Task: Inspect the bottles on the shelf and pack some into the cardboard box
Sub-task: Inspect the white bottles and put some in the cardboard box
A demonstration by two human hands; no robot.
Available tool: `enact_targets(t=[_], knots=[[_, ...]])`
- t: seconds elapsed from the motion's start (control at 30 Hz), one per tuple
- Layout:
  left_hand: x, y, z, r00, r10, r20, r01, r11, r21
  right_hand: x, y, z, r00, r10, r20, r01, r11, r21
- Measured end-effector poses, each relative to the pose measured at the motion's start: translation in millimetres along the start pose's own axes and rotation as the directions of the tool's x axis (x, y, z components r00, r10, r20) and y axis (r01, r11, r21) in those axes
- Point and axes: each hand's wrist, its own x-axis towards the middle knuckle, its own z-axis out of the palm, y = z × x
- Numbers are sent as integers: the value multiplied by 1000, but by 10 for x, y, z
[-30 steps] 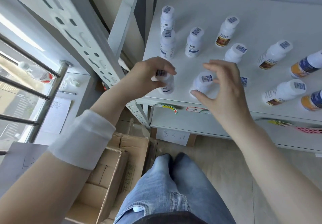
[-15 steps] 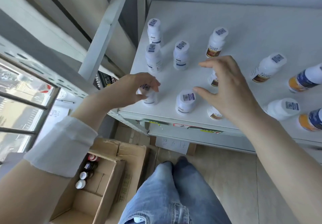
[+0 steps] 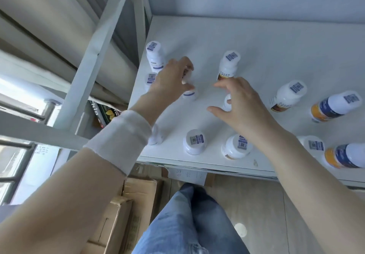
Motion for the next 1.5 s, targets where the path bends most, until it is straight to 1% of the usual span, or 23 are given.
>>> enact_targets(t=[0.03, 0.07, 0.13, 0.17, 0.23, 0.27, 0.37, 0.43, 0.5, 0.53, 0.63, 0.67, 0.7, 0.77, 0.83, 0.9, 1.0, 1.07, 1.17, 1.2, 1.33, 1.4, 1.5], knots=[[-51, -11, -93, 999, -36, -3, 35, 989, -141, -10, 4, -15, 999, 40, -23, -38, 997, 71], [-124, -14, -188, 997, -69, 27, 74, 941, -331, -28, 2, -35, 995, 98, -31, -92, 981, 170], [-298, -7, -369, 989, -71, 133, 144, 695, -704, -79, -36, -76, 980, 195, 27, -188, 883, 431], [-382, 1, -423, 981, -51, 188, 184, 566, -804, -113, -76, -95, 975, 212, 71, -215, 800, 561], [-492, 11, -436, 956, -22, 293, 278, 386, -879, -182, -168, -124, 973, 211, 88, -208, 654, 728], [-523, 6, -409, 942, -26, 335, 324, 337, -884, -218, -229, -131, 975, 210, 74, -192, 623, 758], [-590, 22, -312, 882, -53, 469, 471, 151, -869, -292, -440, -125, 985, 175, 5, -120, 654, 747], [-616, 11, -273, 866, -54, 497, 500, 92, -861, -307, -544, -116, 986, 159, -40, -83, 691, 718], [-630, -15, -280, 886, -22, 463, 463, 86, -882, -314, -564, -85, 978, 203, -50, -104, 682, 724], [-628, -38, -295, 906, 11, 423, 420, 96, -903, -317, -554, -64, 967, 252, -37, -138, 644, 753], [-669, -74, -380, 947, 143, 289, 259, 195, -946, -340, -494, -6, 930, 362, 69, -224, 408, 885], [-691, -75, -400, 951, 178, 254, 207, 244, -947, -358, -483, 10, 929, 360, 81, -224, 374, 900], [-720, -65, -414, 955, 190, 228, 169, 284, -944, -375, -473, 30, 935, 349, 55, -201, 395, 897], [-770, -27, -419, 969, 154, 195, 136, 327, -935, -411, -469, 75, 951, 301, -71, -93, 498, 862], [-800, 7, -406, 985, 93, 142, 101, 356, -929, -467, -475, 125, 963, 222, -151, 10, 532, 847], [-822, 10, -391, 992, 92, 86, 46, 366, -929, -521, -456, 159, 968, 209, -136, 14, 498, 867], [-870, -12, -380, 979, 195, 63, -6, 334, -942, -545, -390, 116, 965, 263, 19, -124, 389, 913], [-905, -18, -365, 971, 217, 106, 27, 337, -941, -541, -316, 88, 968, 252, 9, -120, 428, 896], [-927, -12, -323, 974, 152, 166, 92, 401, -911, -537, -286, 51, 977, 154, -145, 25, 593, 805], [-927, -11, -311, 978, 135, 156, 87, 413, -907, -545, -259, 57, 980, 119, -160, 54, 613, 788], [-929, -11, -324, 977, 192, 93, 16, 366, -931, -539, -227, -18, 983, 181, -24, -66, 478, 876], [-933, -13, -331, 970, 220, 99, 12, 366, -930, -535, -206, -32, 986, 163, -24, -59, 485, 873], [-916, 6, -325, 979, 139, 151, 84, 400, -913, -543, -237, -34, 982, 98, -164, 74, 597, 799]])
